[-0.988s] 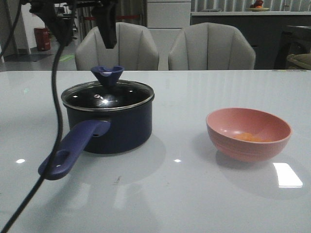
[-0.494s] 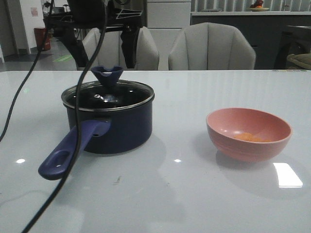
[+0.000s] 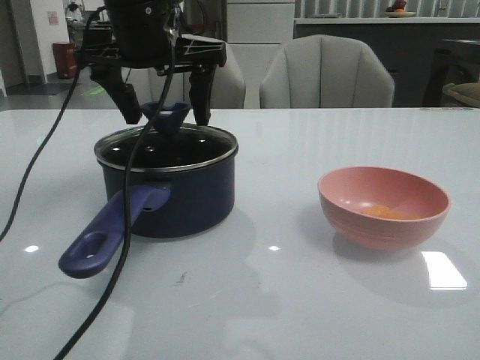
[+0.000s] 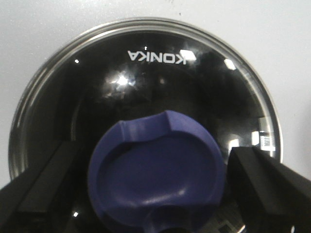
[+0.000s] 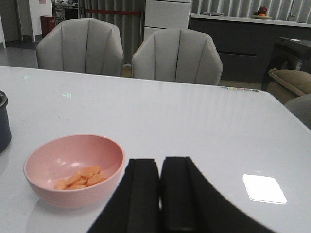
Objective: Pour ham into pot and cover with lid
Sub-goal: 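Lower the left gripper onto the purple lid knob and grasp it, then lift the glass lid off the saucepan with the left gripper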
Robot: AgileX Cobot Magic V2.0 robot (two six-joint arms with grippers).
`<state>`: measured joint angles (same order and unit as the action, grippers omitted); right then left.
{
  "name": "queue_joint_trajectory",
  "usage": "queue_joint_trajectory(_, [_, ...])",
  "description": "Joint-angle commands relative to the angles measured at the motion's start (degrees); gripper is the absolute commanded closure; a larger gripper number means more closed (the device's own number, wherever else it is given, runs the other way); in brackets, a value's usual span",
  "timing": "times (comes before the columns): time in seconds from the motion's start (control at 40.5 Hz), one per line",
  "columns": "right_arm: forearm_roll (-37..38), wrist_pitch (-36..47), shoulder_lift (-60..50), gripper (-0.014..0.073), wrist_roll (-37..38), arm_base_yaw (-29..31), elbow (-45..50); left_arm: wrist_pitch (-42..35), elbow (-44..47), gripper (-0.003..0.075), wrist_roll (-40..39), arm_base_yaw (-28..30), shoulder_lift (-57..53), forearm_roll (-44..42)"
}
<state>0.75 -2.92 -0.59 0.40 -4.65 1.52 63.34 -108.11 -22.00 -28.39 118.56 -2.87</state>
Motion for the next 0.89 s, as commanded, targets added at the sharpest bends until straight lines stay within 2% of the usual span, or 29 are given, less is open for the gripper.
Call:
queue_joint_trajectory(0.0, [0.6,4.8,-1.2,0.0438,-0.1,0.2,-0.3,-2.0,-1.9,0.0187,-0.7,-0.3,-3.1,-0.2])
queue_joint_trajectory(0.272, [0.6,4.8,-1.2,0.0438,-0.1,0.2,-0.3,-2.1,-1.9,0.0328,-0.7,-0.3,-3.1,-0.2])
queue_joint_trajectory(0.544, [0.6,4.8,-1.2,0.0438,-0.1,0.2,-0.3,-2.1,-1.9,0.0392,-0.7,-0.3,-3.1,-0.3])
queue_joint_trajectory(0.865, [0.6,4.8,-1.2,0.0438,-0.1,0.2,-0.3,-0.6,-3.0,0.0391,-0.7,-0.3,-3.3,-0.3])
